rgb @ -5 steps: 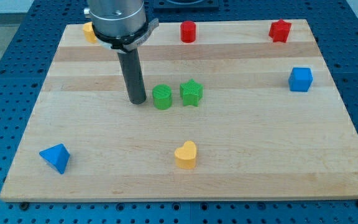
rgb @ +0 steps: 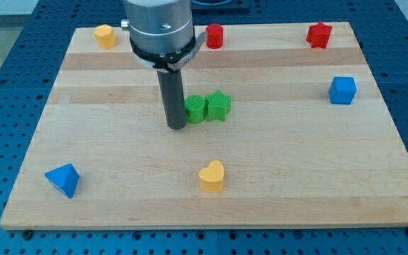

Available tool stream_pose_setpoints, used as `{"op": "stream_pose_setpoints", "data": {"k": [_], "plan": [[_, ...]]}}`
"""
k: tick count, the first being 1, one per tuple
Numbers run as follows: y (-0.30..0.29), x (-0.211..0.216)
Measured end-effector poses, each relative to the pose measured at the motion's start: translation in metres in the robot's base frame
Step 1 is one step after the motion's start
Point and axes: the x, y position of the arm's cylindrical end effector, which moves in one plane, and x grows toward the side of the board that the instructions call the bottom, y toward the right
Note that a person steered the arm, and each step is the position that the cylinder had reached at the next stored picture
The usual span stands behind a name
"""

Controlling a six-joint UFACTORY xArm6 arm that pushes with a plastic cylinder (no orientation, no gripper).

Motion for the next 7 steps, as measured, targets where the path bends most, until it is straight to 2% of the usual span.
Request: {"op": "stream_pose_setpoints", "data": {"k": [2,4,6,7], "plan": [[-0.095,0.005],[-0.184,0.046],[-0.205,0.105],[-0.205,0.12]]}}
